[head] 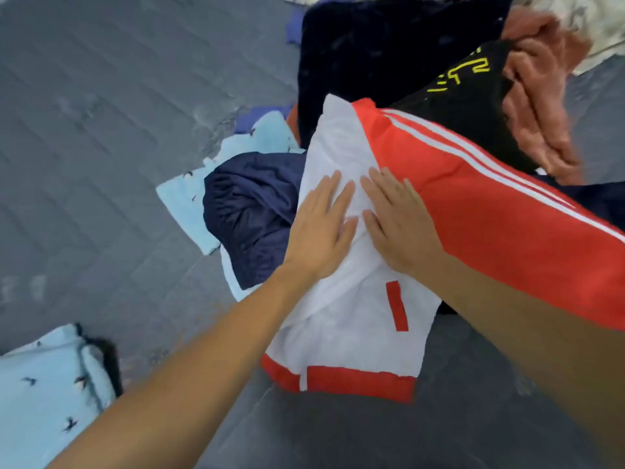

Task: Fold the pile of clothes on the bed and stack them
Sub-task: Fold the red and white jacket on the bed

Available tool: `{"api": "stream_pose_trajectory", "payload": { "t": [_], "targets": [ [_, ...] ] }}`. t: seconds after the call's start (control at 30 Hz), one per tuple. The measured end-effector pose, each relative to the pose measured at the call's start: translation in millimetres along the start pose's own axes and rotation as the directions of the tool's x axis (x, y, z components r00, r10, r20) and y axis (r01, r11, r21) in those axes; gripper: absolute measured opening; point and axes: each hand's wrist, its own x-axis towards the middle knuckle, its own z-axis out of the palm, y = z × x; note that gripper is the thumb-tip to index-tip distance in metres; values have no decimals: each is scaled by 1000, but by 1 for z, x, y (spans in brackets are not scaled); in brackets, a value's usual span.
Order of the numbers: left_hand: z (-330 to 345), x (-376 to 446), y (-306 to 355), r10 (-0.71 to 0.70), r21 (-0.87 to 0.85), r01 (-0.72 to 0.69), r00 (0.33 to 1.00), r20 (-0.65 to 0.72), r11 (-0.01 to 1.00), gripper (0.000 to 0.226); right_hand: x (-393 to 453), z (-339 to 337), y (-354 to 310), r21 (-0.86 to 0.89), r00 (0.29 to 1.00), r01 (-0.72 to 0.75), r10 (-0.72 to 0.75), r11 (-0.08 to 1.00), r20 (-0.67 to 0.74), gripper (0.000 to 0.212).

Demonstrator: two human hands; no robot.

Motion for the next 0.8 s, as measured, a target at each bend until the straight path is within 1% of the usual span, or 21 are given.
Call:
{"api": "stream_pose_trajectory", "payload": {
  "t": [0.07,0.13,0.23,0.3,0.4,0.47,0.53,0.57,0.6,0.63,0.67,0.7,0.73,0.77,0.8],
  "targets": [
    [4,-42,2,-63,-43,61,997,-53,997,59,-26,11,-30,26,997,74,-75,997,28,55],
    [10,-87,1,-114,-59,109,990,-81,992,61,-51,20,-54,46,992,115,-117,992,48,57],
    [19,-151,-10,-232,-76,227,971,-61,971,69,-90,40,-83,66,993,105,-108,992,38,60],
    [27,-188,-24,-297,-82,292,953,-54,953,69,-114,55,-95,59,996,79,-81,995,28,65],
    [39,-227,-45,-366,-38,364,929,-58,931,60,-143,81,-114,76,998,58,-59,995,17,67],
    [43,-244,-57,-399,41,401,916,-49,915,48,-159,96,-126,83,997,75,-78,994,30,63],
    [41,-255,-64,-413,136,409,911,-5,902,37,-173,108,-139,115,998,62,-66,991,23,57],
    [39,-260,-65,-413,155,407,911,11,900,32,-180,114,-147,172,1000,16,-18,985,9,55],
    [36,-265,-64,-399,141,393,917,16,909,29,-186,118,-156,259,998,-63,68,964,-11,54],
    [33,-270,-61,-375,100,372,927,15,923,27,-191,120,-167,370,983,-160,183,915,-28,54],
    [29,-276,-56,-346,37,345,938,15,938,25,-194,122,-178,499,952,-252,306,829,-27,54],
    [25,-283,-51,-310,-33,310,951,19,950,23,-196,121,-189,628,905,-331,426,705,-2,55],
    [23,-289,-44,-270,-99,272,962,34,957,22,-195,118,-199,732,844,-390,534,559,42,56],
    [22,-295,-37,-230,-158,238,971,63,958,20,-193,113,-206,804,777,-434,620,407,105,60],
    [23,-300,-31,-192,-217,208,977,94,954,19,-192,109,-210,842,716,-464,676,275,174,67]
  ]
}}
